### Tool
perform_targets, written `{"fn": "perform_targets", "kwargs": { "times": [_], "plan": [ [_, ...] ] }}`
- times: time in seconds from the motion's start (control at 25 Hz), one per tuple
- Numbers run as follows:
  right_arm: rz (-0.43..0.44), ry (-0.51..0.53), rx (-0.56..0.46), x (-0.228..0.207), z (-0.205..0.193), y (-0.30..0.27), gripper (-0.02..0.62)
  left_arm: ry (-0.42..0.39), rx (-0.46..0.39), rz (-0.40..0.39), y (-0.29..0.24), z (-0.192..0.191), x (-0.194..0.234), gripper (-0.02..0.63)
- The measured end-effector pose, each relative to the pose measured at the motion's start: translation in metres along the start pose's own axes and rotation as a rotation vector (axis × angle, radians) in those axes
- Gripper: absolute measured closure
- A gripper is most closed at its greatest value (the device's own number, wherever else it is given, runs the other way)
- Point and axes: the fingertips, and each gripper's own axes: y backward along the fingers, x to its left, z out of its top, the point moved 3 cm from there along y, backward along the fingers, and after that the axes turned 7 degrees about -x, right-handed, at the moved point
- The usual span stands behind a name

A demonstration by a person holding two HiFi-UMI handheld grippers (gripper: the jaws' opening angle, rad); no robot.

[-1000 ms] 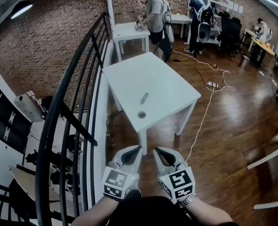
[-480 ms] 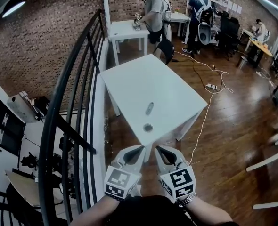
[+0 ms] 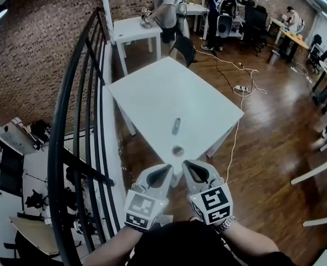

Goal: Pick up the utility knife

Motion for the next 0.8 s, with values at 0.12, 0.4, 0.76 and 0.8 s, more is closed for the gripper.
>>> {"fn": "perform_targets", "kwargs": {
  "times": [0.12, 0.4, 0.76, 0.8],
  "plan": [
    [-0.013, 0.001, 0.006, -0.002, -0.002, -0.008, 0.601, 0.004, 0.008, -0.017, -0.002, -0.007, 0.005, 0.589],
    [-0.027, -0.025, 0.037, -0.02, -0.011, -0.032, 0.585, -0.007, 0.039, -0.032, -0.017, -0.014, 0.02, 0.589],
    [-0.002, -0.061, 0.063, -0.045, -0.028, -0.068, 0.548, -0.01, 0.077, -0.018, -0.047, -0.026, 0.042, 0.589],
    [0.001, -0.066, 0.07, -0.05, -0.031, -0.073, 0.543, -0.007, 0.083, -0.017, -0.052, -0.028, 0.044, 0.589]
  ]
}}
